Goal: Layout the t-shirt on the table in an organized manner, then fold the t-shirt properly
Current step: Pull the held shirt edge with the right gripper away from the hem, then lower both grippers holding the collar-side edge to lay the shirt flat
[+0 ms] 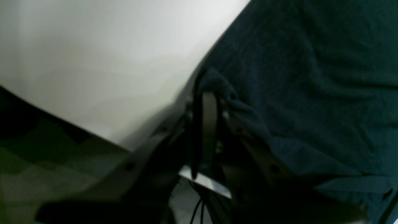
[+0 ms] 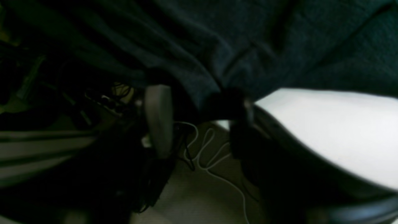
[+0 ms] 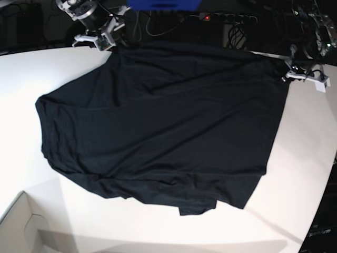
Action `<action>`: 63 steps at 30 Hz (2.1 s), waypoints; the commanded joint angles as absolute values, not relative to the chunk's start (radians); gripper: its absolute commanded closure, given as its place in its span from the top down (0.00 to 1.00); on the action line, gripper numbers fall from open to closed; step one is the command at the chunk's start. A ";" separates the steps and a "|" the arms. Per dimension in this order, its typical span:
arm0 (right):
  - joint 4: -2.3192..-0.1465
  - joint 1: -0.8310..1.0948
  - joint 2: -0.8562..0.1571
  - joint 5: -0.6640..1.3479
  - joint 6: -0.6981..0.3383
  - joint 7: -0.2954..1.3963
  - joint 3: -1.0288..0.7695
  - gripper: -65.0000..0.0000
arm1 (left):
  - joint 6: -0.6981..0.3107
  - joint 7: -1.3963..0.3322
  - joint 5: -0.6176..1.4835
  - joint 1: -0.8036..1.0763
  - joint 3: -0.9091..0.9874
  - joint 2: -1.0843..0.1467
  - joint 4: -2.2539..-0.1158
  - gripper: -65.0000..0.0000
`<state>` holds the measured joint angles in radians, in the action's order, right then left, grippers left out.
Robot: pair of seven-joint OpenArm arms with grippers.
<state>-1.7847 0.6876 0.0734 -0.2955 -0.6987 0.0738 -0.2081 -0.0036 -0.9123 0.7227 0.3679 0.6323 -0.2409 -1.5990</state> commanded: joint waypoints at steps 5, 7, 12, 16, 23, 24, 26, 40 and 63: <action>-1.824 0.659 0.064 -0.282 -0.698 0.050 -0.229 0.00 | -0.005 -0.906 0.733 0.366 0.638 -0.255 -1.626 0.00; -1.854 0.656 0.054 -0.282 -0.698 0.048 -0.236 0.00 | -0.005 -0.908 0.733 0.366 0.638 -0.255 -1.626 0.00; -1.943 0.654 0.038 -0.278 -0.698 0.045 -0.240 0.00 | -0.005 -0.908 0.734 0.366 0.639 -0.255 -1.629 0.00; -1.989 0.654 0.030 -0.278 -0.698 0.042 -0.237 0.00 | -0.005 -0.908 0.734 0.371 0.639 -0.255 -1.681 0.00; -1.997 0.608 0.028 -0.278 -0.698 0.042 -0.236 0.00 | -0.005 -0.908 0.734 0.344 0.639 -0.255 -1.732 0.00; -1.997 0.596 0.028 -0.278 -0.698 0.042 -0.236 0.00 | -0.004 -0.908 0.734 0.331 0.639 -0.255 -1.732 0.00; -1.991 0.576 0.028 -0.278 -0.698 0.042 -0.236 0.00 | -0.002 -0.909 0.734 0.309 0.639 -0.255 -1.728 0.00; -1.908 0.321 0.025 -0.282 -0.698 0.139 -0.239 0.00 | -0.002 -0.909 0.731 0.091 0.630 -0.255 -1.718 0.00; -1.679 0.157 -0.036 -0.282 -0.698 0.134 -0.236 0.00 | 0.004 -0.897 0.722 -0.188 0.507 -0.263 -1.353 0.00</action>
<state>-1.6619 0.1677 -0.0330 -0.2962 -0.7025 0.1612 -0.2344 0.0044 -0.9077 0.7071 -0.1669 0.5053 -0.2489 -1.3350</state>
